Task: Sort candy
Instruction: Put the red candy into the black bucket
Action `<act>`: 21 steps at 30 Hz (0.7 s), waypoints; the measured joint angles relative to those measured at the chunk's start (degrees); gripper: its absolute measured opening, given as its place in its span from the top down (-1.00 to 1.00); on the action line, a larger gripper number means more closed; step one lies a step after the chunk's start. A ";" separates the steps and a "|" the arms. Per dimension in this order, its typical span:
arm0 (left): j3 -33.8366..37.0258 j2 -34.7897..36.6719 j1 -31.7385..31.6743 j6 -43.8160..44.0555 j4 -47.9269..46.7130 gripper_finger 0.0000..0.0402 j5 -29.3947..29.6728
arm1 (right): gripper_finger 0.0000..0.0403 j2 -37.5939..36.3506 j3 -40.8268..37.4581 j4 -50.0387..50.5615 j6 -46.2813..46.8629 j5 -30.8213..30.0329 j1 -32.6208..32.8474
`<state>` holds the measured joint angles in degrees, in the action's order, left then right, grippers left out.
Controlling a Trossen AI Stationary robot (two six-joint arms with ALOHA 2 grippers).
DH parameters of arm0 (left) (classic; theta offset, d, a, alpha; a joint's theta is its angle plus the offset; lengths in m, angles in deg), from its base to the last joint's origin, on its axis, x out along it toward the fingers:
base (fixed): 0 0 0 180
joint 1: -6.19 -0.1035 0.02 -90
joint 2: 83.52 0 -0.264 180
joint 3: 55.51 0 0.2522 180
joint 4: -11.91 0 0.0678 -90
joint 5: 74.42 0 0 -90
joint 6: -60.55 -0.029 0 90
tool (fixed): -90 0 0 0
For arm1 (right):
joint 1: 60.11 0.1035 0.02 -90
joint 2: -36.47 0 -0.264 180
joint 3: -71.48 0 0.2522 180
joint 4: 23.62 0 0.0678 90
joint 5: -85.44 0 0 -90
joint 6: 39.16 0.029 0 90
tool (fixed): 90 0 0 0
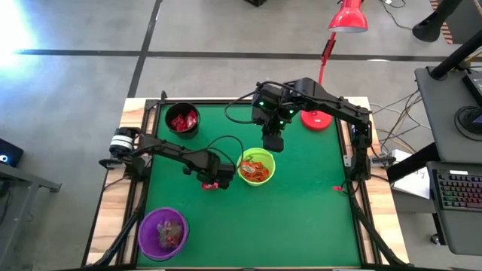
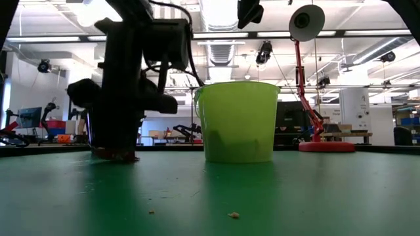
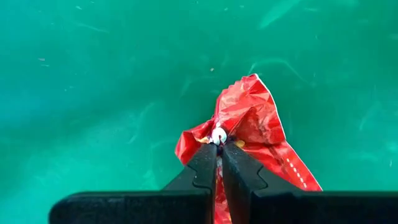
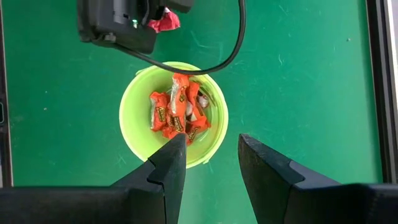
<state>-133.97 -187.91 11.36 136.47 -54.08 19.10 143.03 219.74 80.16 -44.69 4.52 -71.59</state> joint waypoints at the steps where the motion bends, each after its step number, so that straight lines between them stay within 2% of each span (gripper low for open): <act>1: -0.74 0.00 0.03 -0.92 -1.33 1.00 0.01 | 0.32 0.00 0.00 0.00 -0.13 -0.02 0.00; 8: -5.12 0.11 0.96 -5.51 -6.36 1.00 -0.18 | 0.32 0.00 0.00 -0.01 -0.15 -0.06 0.00; 14: -7.43 0.71 1.01 -8.62 -14.97 1.00 -0.16 | 0.32 -0.68 0.00 0.00 -0.38 -0.10 0.00; 21: -6.86 6.46 1.01 -10.40 -16.42 1.00 -1.12 | 0.32 -3.39 0.00 0.00 -0.50 -0.13 -0.02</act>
<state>-140.83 -181.46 12.36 126.07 -70.50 17.97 139.64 219.74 80.16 -45.19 4.39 -71.61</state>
